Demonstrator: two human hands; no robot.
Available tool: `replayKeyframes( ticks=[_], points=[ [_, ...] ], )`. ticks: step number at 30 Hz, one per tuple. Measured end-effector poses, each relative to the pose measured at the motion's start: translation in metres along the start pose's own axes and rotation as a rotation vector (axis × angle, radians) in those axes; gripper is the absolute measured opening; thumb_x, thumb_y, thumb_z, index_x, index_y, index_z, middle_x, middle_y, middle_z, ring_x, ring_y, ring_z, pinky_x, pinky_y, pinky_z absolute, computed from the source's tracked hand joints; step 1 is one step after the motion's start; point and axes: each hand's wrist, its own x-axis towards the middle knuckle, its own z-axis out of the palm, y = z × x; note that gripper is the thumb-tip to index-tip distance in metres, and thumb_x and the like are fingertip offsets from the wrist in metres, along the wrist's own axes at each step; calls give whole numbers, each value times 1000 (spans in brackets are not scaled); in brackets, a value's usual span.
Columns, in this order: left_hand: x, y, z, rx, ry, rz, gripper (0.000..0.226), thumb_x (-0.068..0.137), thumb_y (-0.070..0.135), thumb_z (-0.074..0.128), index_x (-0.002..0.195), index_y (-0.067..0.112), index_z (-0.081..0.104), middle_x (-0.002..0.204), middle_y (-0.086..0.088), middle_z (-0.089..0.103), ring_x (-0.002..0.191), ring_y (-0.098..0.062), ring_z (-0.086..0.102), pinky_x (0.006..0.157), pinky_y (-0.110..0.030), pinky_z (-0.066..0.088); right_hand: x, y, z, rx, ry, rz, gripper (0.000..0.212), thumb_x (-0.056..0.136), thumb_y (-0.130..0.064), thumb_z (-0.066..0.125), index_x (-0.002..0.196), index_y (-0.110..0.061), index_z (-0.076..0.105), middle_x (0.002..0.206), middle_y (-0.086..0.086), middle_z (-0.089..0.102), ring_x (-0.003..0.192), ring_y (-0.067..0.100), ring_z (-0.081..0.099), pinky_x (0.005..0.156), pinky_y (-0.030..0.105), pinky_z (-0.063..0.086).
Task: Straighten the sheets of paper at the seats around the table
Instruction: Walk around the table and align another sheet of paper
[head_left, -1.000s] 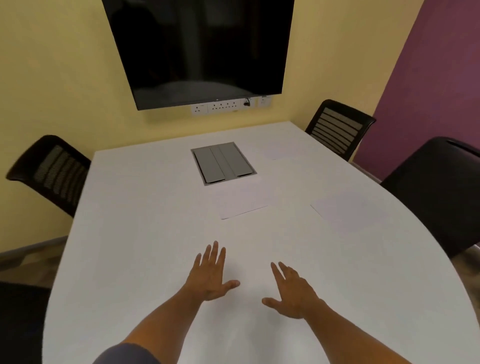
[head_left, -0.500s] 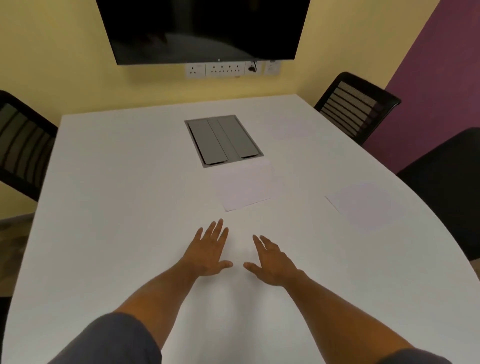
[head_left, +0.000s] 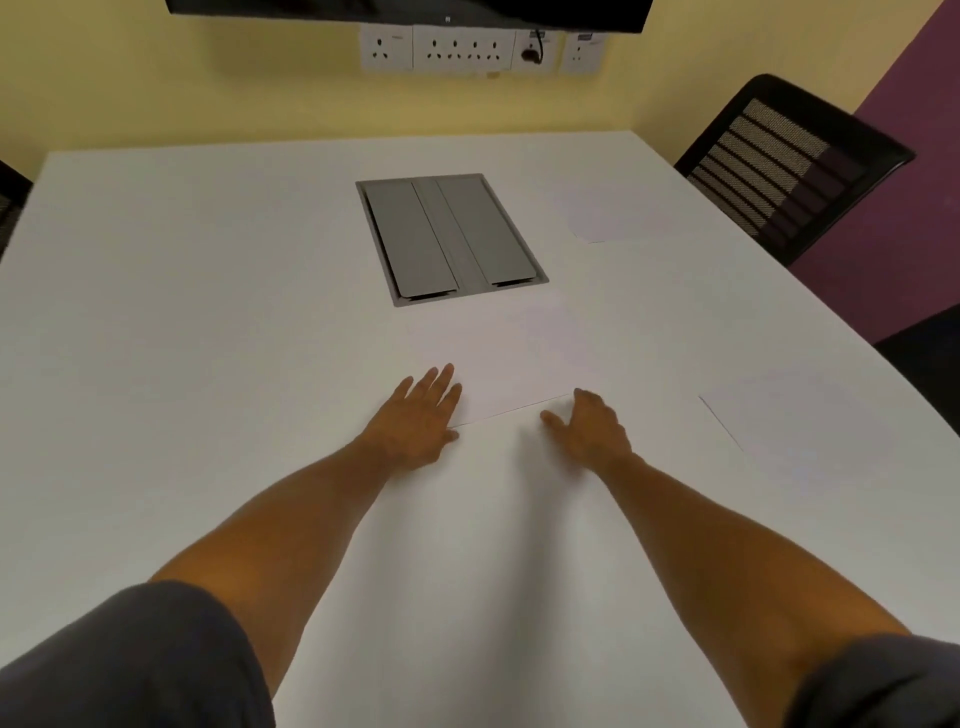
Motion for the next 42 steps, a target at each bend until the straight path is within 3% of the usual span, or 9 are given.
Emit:
replayKeyframes(
  ticks=[5,10,14,20,27,32,35,38,42],
  points=[
    [49,-5,12,6,41,-16,61,107,40,21,158,16,-3,166,-9,-16,153,-23,-13,123,-41,-2,39,12,1,-114,127,11,60,96,-53,45,137,-9,42,140,6,49,135,28,38,101,45,37],
    [74,-2,9,-72,47,-45,70,103,56,19,157,24,-11,165,-10,-18,154,-29,-8,123,-44,10,50,11,14,-95,92,133,94,90,-74,32,157,-12,8,165,11,10,152,31,3,117,53,17],
    [78,-2,14,-62,59,-35,70,102,57,15,158,24,-12,166,-10,-16,154,-27,-7,122,-44,12,55,9,25,-108,52,122,98,83,-85,22,157,-26,-5,165,15,-8,151,35,-11,118,59,6],
    [83,-6,31,-51,55,-25,70,101,57,10,159,20,-5,166,-12,-12,154,-28,-7,124,-44,5,62,5,36,-82,56,150,103,82,-86,24,155,-25,-18,165,15,-6,151,39,-10,118,60,1],
    [85,-8,37,-31,62,-27,70,100,57,5,158,20,-7,166,-12,-13,154,-29,-7,123,-46,4,67,0,31,13,48,181,110,85,-77,40,155,-11,-12,166,10,-1,151,35,-11,120,58,-3],
    [87,-10,40,-44,49,-22,69,100,56,4,158,21,-10,165,-12,-17,153,-28,-12,123,-46,1,73,-6,29,324,225,209,90,90,-48,61,155,-10,12,157,11,34,150,29,19,121,52,8],
    [88,-10,41,-39,42,-23,68,100,55,5,158,21,-11,165,-12,-18,153,-28,-12,123,-46,0,75,-5,28,618,314,168,82,91,-27,65,156,-15,17,148,6,49,135,29,46,116,44,31],
    [88,-10,41,-35,41,-23,68,101,54,6,158,21,-10,165,-12,-17,153,-28,-12,123,-46,1,75,-9,27,896,433,193,94,85,-12,73,156,-24,12,145,10,45,131,27,48,106,35,38],
    [87,-10,41,-34,53,-23,67,101,54,6,158,21,-10,165,-12,-16,153,-28,-11,123,-46,1,80,-18,20,1218,516,440,113,80,-9,79,154,-40,-1,147,13,30,121,29,50,103,43,41]
  ],
)
